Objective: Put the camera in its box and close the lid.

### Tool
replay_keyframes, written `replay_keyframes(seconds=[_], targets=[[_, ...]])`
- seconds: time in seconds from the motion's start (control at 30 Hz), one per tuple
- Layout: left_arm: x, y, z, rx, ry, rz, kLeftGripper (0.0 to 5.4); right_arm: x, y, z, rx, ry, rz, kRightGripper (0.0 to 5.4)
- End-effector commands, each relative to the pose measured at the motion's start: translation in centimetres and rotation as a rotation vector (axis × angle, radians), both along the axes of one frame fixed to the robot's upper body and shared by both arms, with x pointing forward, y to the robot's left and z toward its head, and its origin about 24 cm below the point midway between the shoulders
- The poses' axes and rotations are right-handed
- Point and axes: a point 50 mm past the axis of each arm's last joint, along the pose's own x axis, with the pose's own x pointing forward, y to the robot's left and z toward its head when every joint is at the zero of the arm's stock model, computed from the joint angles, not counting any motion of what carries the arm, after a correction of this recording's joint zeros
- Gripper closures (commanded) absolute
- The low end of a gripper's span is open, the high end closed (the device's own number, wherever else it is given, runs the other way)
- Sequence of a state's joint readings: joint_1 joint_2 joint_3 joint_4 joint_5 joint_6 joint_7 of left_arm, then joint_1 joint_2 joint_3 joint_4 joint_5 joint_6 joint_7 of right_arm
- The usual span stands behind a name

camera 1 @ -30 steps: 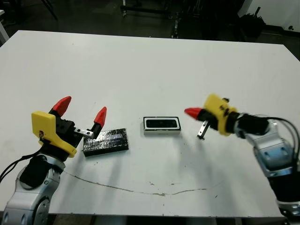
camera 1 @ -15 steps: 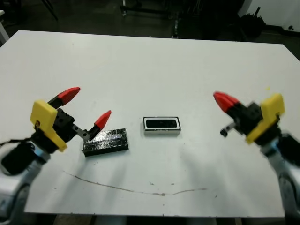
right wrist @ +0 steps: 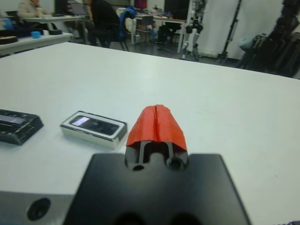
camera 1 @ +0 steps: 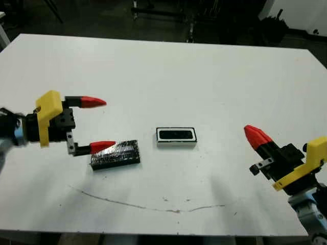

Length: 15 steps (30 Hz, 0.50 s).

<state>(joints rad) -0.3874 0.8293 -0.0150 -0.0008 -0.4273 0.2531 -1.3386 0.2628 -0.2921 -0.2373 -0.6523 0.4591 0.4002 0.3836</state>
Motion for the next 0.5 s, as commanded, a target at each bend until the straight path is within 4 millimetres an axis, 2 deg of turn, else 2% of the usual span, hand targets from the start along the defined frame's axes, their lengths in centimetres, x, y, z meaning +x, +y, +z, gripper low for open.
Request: replay_keyframes(seconds=[0.03,0.23,0.5], targets=[[0.6,0.0,0.0,0.030,0.050,-0.063,0.00,-0.1,-0.5,-0.4,-0.023,0.015,-0.020,5.38],[1.1,-0.9,0.1,0.072,0.062,-0.070,0.00,0.0,-0.5,-0.5,-0.030,0.022,-0.005,5.38],[1.0,-1.5,-0.9,0.108,0.117,-0.065,0.00,-0.1,-0.2,-0.6,-0.018,0.013,-0.002,5.38]])
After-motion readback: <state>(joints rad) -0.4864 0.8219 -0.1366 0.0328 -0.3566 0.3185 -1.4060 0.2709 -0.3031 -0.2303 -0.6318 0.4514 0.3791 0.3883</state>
